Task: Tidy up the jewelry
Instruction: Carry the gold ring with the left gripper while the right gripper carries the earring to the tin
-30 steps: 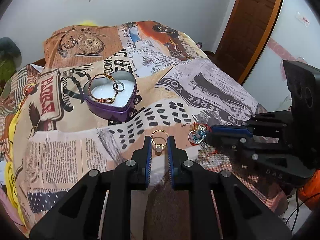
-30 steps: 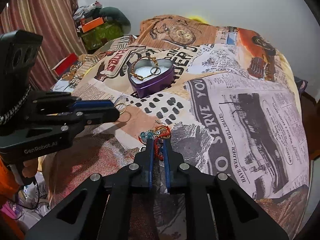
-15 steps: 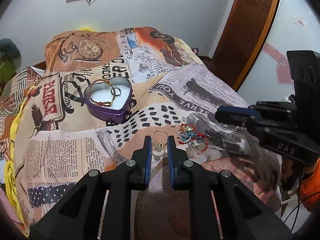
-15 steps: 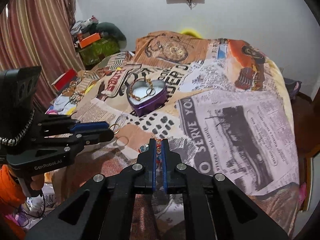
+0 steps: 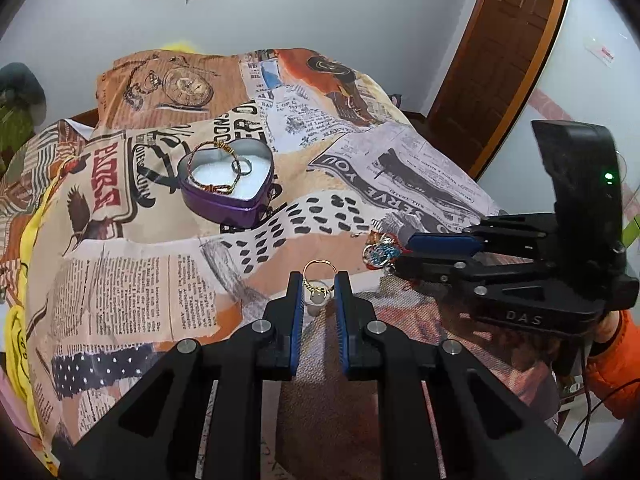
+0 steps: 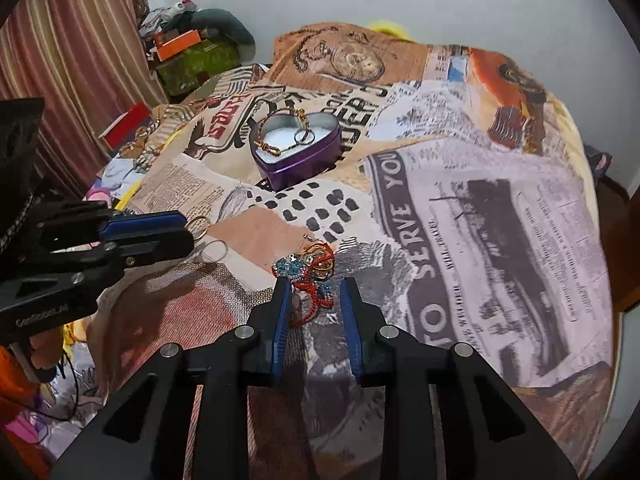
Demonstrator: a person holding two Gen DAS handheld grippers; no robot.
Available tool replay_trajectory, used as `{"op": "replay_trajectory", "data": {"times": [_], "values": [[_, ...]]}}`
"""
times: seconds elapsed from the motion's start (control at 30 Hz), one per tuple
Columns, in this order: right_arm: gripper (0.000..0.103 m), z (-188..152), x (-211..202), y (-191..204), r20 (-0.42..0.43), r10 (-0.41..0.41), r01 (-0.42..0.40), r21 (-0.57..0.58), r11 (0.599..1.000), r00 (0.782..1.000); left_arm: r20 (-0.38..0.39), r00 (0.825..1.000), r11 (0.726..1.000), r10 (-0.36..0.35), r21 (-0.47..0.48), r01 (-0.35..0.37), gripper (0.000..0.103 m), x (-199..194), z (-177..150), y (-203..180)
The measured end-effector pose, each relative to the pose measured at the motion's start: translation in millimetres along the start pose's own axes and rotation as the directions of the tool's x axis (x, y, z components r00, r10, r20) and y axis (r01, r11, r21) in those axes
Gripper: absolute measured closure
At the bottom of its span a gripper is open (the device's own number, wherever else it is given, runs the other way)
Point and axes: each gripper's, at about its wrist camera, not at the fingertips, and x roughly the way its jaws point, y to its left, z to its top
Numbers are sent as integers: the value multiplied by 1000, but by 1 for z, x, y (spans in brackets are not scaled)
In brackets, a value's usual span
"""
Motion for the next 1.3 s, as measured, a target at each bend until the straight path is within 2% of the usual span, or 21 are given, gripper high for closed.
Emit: {"op": "replay_trajectory", "data": {"times": [0.07, 0.13, 0.33, 0.63, 1.3], "values": [[81, -1, 0, 3, 9, -5, 5, -10, 1000, 1000, -3, 1000, 1000, 2, -5, -2, 89, 1, -1, 2], [96, -2, -1, 7, 9, -6, 6, -28, 1000, 1000, -6, 1000, 1000, 1, -12, -2, 89, 3, -2, 4], [96, -4, -7, 11, 31, 12, -11, -24, 1000, 999, -2, 1000, 1000, -5, -20, 5, 89, 3, -1, 4], [96, 6, -36, 10, 110, 14, -14, 0, 1000, 994, 24, 1000, 1000, -2, -9, 2, 89, -8, 3, -2], [96, 57, -75, 13, 274, -14, 24, -34, 999, 962, 139, 989, 998, 51, -29, -48, 89, -36, 32, 15]]}}
